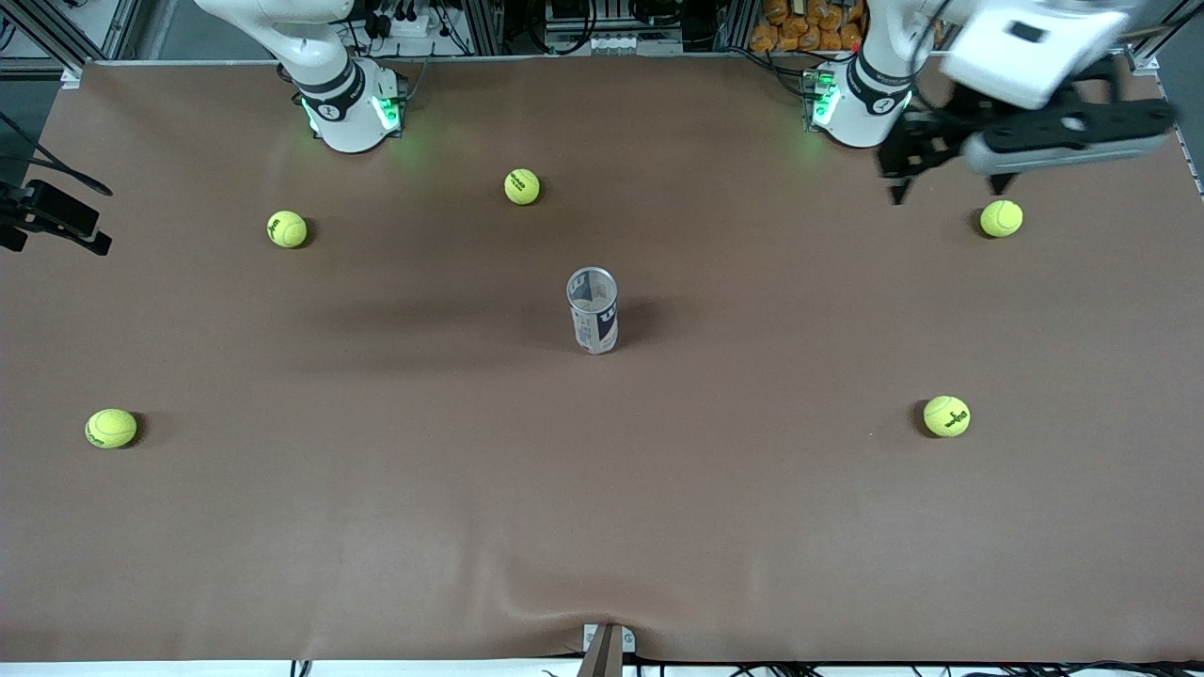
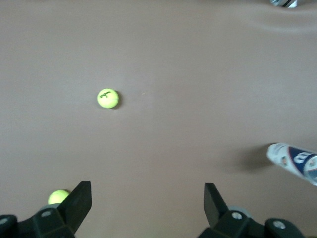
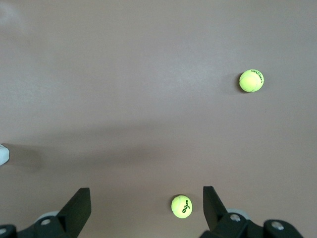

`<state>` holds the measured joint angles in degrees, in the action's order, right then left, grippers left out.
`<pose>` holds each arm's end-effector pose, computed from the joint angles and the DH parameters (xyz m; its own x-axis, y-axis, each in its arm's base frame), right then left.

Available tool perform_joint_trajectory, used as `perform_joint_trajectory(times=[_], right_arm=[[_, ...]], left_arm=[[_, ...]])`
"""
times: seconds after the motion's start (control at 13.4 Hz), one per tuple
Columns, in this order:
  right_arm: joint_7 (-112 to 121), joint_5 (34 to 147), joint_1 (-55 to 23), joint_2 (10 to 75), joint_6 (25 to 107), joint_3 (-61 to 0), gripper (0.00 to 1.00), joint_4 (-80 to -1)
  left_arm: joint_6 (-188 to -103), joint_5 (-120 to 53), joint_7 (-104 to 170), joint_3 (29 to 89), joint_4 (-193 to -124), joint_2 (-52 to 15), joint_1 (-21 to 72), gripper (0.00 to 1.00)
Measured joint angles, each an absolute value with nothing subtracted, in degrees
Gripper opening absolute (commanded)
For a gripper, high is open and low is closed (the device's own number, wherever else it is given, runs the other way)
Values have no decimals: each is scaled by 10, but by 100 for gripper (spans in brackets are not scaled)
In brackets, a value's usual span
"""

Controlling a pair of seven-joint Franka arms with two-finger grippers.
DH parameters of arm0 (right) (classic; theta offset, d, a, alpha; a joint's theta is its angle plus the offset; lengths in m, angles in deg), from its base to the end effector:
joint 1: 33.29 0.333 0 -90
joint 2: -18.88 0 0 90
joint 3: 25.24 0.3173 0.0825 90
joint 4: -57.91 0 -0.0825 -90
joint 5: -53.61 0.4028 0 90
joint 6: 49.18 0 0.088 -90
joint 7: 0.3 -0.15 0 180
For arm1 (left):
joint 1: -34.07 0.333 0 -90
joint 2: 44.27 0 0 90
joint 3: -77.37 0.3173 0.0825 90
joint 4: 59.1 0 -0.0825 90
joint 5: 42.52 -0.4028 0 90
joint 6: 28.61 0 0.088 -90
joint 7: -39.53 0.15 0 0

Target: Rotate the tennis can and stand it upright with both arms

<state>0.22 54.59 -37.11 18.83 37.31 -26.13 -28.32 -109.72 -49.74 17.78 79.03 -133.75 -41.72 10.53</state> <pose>0.5657 -0.0440 0.6100 0.9974 -0.0720 0.0056 -0.0719 -0.9973 -0.0170 0.5352 -0.1935 0.6736 0.9938 0.0163 0.1104 0.0263 -0.9957 -0.0893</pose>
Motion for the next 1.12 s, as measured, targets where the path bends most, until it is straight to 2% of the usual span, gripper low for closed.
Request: perform_joint_trajectory(times=[0.52,0.75,0.9,1.12], right_arm=[[2,546,-371,188,373,-261,100,-283],[2,546,-371,188,373,-261,100,-283],[2,546,-371,188,373,-261,100,-283],[2,546,-371,188,373,-261,100,-283]], left_arm=[[-1108,-460,354,790,-1393,-428,253,100],[-1138,-453,366,790,-1434,-434,278,100],[-1180,-447,366,790,-1483,-456,286,100],[-1198,-443,361,790,-1533,-497,289,100]])
